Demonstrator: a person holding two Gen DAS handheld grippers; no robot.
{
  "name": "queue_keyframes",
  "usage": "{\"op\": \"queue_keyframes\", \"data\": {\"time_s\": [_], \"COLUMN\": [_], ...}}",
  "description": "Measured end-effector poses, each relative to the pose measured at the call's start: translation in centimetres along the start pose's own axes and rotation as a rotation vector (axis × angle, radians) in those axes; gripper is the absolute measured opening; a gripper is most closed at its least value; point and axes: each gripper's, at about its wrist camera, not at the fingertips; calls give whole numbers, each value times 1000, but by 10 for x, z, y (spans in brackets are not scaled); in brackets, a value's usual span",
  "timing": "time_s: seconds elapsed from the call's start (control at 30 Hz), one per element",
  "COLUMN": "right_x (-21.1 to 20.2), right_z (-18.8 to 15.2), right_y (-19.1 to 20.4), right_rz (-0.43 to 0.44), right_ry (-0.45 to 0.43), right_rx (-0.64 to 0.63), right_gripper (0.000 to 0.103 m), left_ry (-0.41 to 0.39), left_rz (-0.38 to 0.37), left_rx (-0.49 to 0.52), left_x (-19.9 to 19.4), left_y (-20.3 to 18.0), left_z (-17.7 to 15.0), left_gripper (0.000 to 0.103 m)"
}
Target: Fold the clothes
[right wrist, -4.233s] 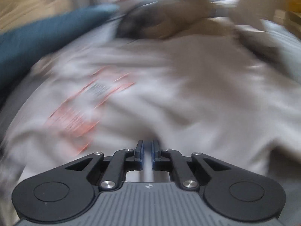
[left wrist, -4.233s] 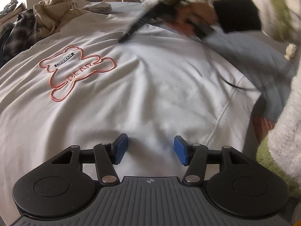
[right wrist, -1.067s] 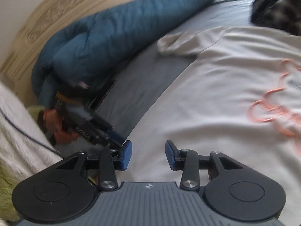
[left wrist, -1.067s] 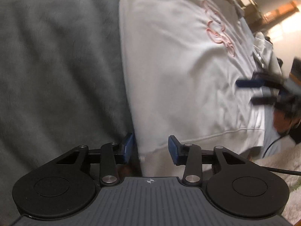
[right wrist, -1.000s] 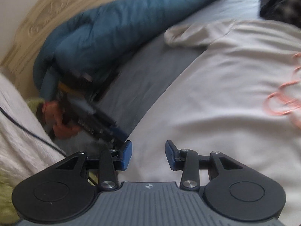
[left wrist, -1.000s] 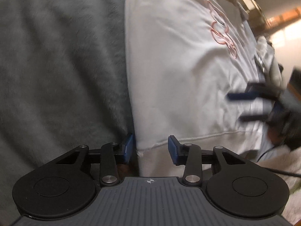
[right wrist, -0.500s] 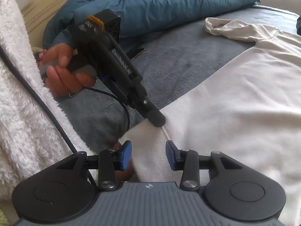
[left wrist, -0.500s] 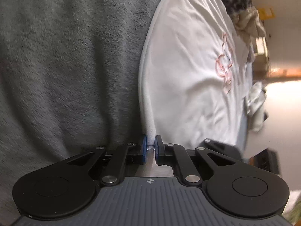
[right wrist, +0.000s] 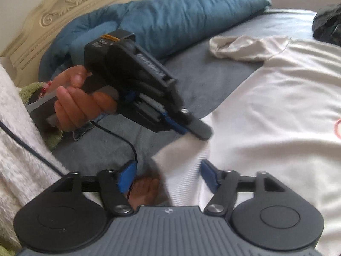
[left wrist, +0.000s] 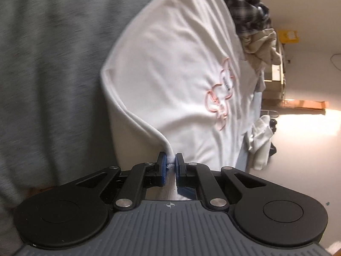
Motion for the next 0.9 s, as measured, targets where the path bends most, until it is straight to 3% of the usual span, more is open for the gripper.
{"op": "queue_keyframes", "data": {"time_s": [0.1, 0.2, 0.27, 0.33, 0.47, 0.53, 0.67, 0.9], "right_x": [-1, 4, -1, -8, -36, -54, -90, -131], "right_z": [-1, -3, -2, 0, 18, 32, 59, 87], "right_y": [9, 12, 7, 1, -12, -26, -78, -147], "right_rz": [-121, -246, -286, -318, -403, -445, -527, -615], "right_ry": [-6, 23, 18, 1, -62, -94, -157, -227], "right_rx": [-66, -134, -123, -107, -107, -85, 8, 111], "right_gripper": [73, 47, 15, 5, 3, 3, 3, 3], "left_ry": [-6, -16, -31, -50, -154, -225, -312, -304], "left_rz": [-16, -26, -30, -46, -148, -150, -63, 157], "left_rx": [11, 17, 27, 40, 156, 218, 298, 437], "left_x": [5, 6, 6, 6, -3, -10, -14, 9], "left_y": [-12, -20, -25, -29, -49, -58, -63, -52], "left_z": [3, 6, 9, 10, 11, 10, 11, 3], "left_gripper": [6, 6, 6, 6, 8, 9, 9, 9]}}
Point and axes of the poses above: each gripper's, at about its wrist camera, not at the fingertips, and x roughly the way its jaws point, y to its left, z to its top, and after that the axes turned 3 degrees about z, right-handed
